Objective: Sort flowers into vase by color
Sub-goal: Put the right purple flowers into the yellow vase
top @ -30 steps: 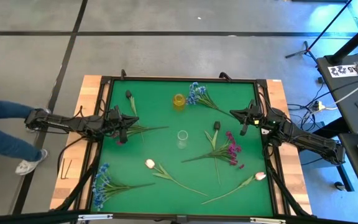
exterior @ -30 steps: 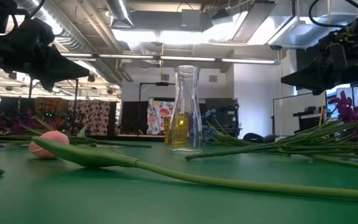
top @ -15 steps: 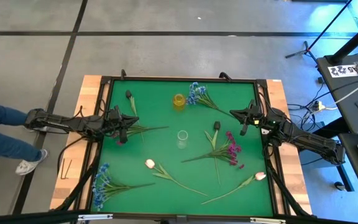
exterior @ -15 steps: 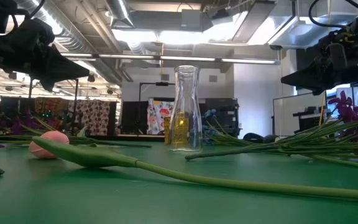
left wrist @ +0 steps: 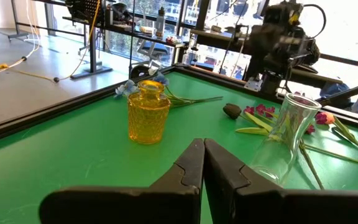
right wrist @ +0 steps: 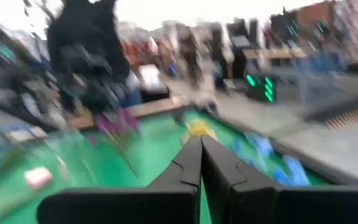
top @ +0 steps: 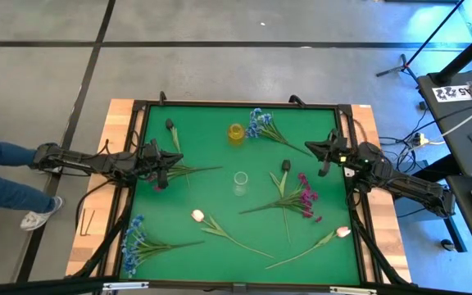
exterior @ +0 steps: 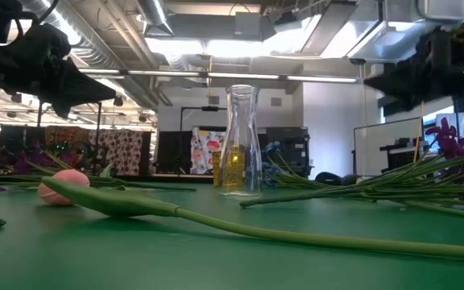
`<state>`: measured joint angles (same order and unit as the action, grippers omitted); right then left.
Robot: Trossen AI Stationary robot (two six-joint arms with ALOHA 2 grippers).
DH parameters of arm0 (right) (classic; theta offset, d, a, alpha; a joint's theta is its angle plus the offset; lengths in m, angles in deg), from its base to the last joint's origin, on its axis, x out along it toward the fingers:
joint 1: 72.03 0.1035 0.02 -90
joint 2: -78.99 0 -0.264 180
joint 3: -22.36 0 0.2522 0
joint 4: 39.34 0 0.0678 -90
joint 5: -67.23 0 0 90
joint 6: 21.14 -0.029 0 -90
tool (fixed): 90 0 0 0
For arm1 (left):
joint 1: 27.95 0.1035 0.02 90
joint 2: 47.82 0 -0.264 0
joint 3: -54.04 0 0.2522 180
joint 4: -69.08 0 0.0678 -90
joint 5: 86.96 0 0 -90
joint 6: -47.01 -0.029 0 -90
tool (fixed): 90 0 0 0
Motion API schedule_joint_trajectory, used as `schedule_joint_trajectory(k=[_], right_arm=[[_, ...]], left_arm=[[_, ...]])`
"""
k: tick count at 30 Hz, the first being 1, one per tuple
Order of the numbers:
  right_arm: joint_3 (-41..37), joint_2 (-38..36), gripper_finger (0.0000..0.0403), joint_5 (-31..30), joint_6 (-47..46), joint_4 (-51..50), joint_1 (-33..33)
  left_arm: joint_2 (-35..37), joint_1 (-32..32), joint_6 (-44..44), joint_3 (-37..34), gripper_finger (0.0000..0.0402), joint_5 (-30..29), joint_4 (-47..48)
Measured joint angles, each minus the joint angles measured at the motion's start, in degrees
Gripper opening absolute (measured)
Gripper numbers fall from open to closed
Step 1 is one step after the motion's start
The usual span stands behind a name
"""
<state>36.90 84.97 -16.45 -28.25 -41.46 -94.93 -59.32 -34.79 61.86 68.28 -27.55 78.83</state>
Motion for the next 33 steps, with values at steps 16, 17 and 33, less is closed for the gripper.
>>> schedule_joint_trajectory(k=[16,17,33], right_arm=[[19.7,6.9,0.0010,9.8,-0.3,-14.3,0.0],[20.8,8.3,0.0010,9.6,-0.3,-16.2,0.0],[27.3,23.7,0.0010,13.1,-2.9,-28.1,6.1]], left_arm=[[0.0,0.0,-3.5,0.0,0.0005,0.0,0.0],[0.0,0.0,-3.5,0.0,0.0005,0.0,0.0],[0.0,0.0,-3.2,0.0,0.0005,0.0,0.0]])
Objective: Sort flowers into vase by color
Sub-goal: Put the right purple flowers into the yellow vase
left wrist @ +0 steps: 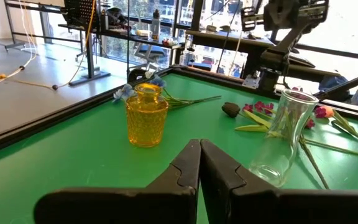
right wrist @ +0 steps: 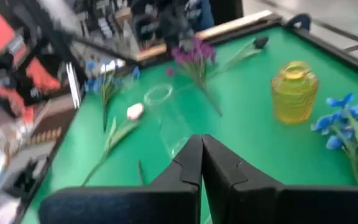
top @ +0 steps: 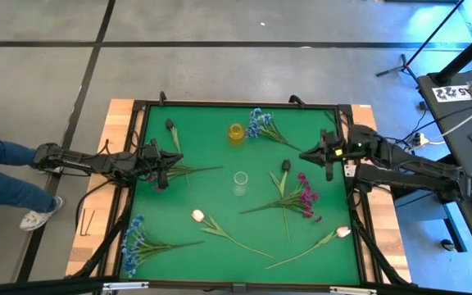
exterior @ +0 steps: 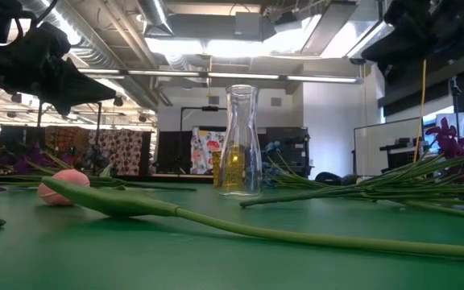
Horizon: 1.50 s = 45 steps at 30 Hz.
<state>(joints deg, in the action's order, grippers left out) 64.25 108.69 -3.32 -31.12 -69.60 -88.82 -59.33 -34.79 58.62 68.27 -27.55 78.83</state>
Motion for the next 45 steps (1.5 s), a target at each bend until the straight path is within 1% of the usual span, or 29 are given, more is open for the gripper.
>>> schedule_joint_trajectory(k=[3,7,10,13,15,18,22,26,29,32,34,38,42,45], right_arm=[[2.3,0.7,0.0010,-5.4,1.2,-3.1,6.7],[4.5,2.9,0.0010,-14.5,1.3,-5.9,17.0],[5.1,5.8,0.0010,-20.8,-0.8,-6.5,24.3],[5.1,10.6,0.0010,-25.3,-4.4,-6.7,32.0],[5.0,14.2,0.0010,-28.0,-4.6,-6.4,36.4],[5.0,19.3,0.0010,-31.1,-4.6,-4.6,41.1],[5.0,24.5,0.0010,-30.9,-5.6,-2.3,43.2],[5.0,27.5,0.0010,-29.9,-8.7,-2.2,43.1],[5.0,30.0,0.0010,-29.8,-9.1,-1.5,43.1],[5.0,32.4,0.0017,-27.9,-9.1,-1.4,43.0],[5.0,34.1,0.0032,-27.6,-9.1,-1.5,43.0],[5.0,36.7,0.0083,-28.0,-9.1,0.3,43.0],[5.0,38.2,0.0136,-31.7,-9.1,-0.1,43.0],[5.0,40.0,0.0161,-34.3,-9.2,-1.6,42.4]], left_arm=[[0.0,0.0,0.0,0.0,0.0005,0.0,0.0],[0.0,0.0,-0.1,0.0,0.0005,0.0,0.0],[0.0,0.0,-0.1,0.0,0.0005,0.0,-0.1],[0.0,0.0,0.0,0.0,0.0005,0.0,-0.1],[0.0,0.0,0.1,0.0,0.0005,0.0,-0.1],[0.0,0.0,0.1,0.0,0.0005,0.0,-0.1],[0.0,0.0,0.2,0.0,0.0005,0.0,-0.1],[0.0,0.0,0.2,0.0,0.0005,0.0,-0.1],[0.0,0.1,-0.2,0.0,0.0005,0.0,-0.1],[0.0,0.1,-1.6,0.0,0.0005,0.0,-0.1],[0.0,0.1,-1.5,0.0,0.0005,0.0,-0.1],[0.0,0.1,-1.6,0.0,0.0005,0.0,0.0],[0.0,0.1,-1.6,0.0,0.0005,0.0,0.0],[0.0,0.1,-1.6,0.0,0.0005,0.0,0.0]])
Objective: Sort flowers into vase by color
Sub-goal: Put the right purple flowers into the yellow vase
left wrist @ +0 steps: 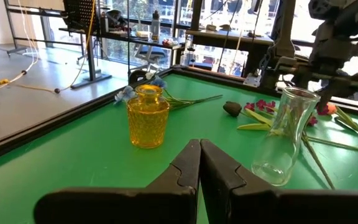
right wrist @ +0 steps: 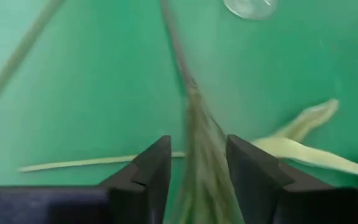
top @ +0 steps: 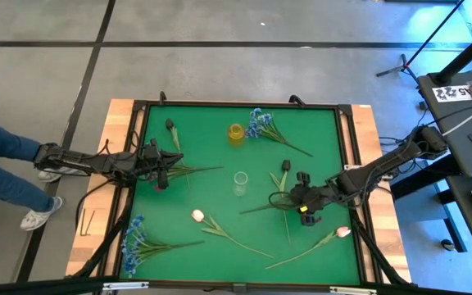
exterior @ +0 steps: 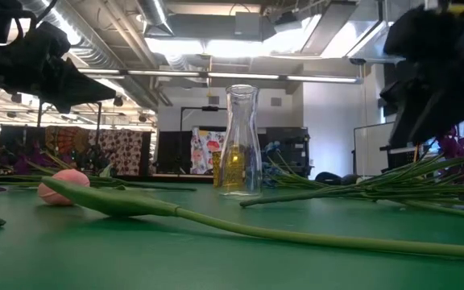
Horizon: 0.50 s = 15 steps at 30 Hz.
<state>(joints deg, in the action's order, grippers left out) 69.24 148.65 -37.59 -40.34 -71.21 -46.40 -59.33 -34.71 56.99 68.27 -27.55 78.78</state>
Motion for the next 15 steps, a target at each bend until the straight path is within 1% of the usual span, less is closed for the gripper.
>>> schedule_joint_trajectory(k=[3,9,15], right_arm=[[0.0,2.2,0.0171,1.1,-0.1,-2.3,-2.4],[0.0,5.3,0.0172,8.7,-0.3,-2.5,-6.9],[0.0,5.2,0.0168,8.6,0.0,-2.9,-7.7]], left_arm=[[0.0,0.0,0.0,0.0,0.0005,0.0,0.0],[0.0,0.0,0.0,0.0,0.0005,0.0,0.0],[0.0,0.0,0.0,0.0,0.0005,-0.1,0.0]])
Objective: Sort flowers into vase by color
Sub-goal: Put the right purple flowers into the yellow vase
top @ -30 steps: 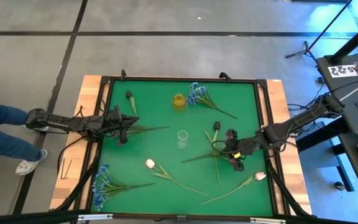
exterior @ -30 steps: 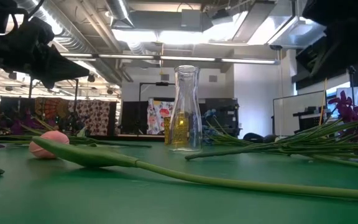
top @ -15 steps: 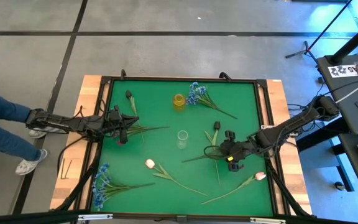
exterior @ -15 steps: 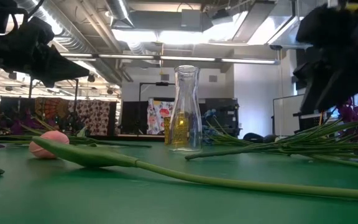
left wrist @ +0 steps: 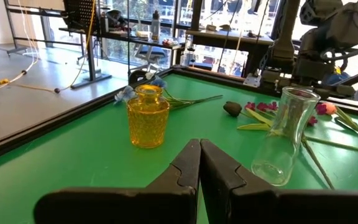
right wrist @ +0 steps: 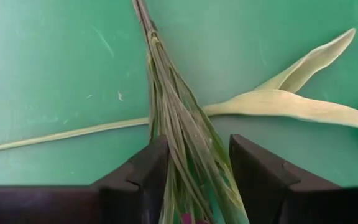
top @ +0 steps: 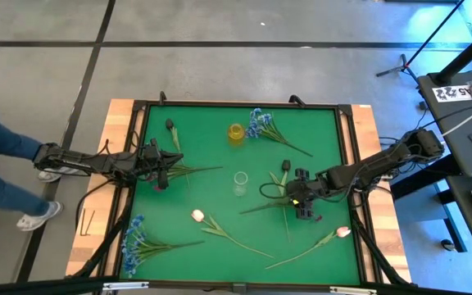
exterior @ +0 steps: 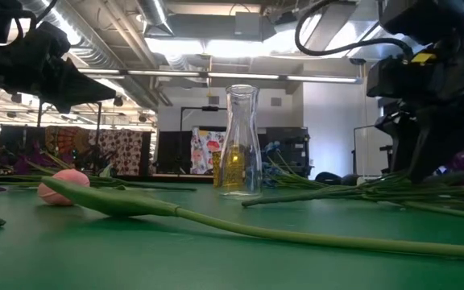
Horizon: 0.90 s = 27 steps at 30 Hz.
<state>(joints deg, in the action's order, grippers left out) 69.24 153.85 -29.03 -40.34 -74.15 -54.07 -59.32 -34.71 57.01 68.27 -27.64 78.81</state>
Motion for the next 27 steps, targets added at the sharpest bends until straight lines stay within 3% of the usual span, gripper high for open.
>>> schedule_joint_trajectory(k=[6,17,21,27], right_arm=[[0.0,0.0,0.0130,-0.1,0.2,-0.2,0.0],[0.0,-0.1,0.0010,-0.1,0.2,-0.2,0.0],[0.8,-0.1,0.0016,-0.1,0.2,-1.8,0.0],[7.7,-0.1,0.0016,-0.1,0.2,-12.3,0.0]], left_arm=[[0.0,0.0,0.0,0.0,0.0005,-3.5,0.0],[0.0,0.0,0.1,0.0,0.0005,-3.6,-2.4],[0.0,0.0,0.0,0.0,0.0005,-2.7,-5.8],[0.0,0.0,0.0,0.6,0.0005,-0.2,-7.7]])
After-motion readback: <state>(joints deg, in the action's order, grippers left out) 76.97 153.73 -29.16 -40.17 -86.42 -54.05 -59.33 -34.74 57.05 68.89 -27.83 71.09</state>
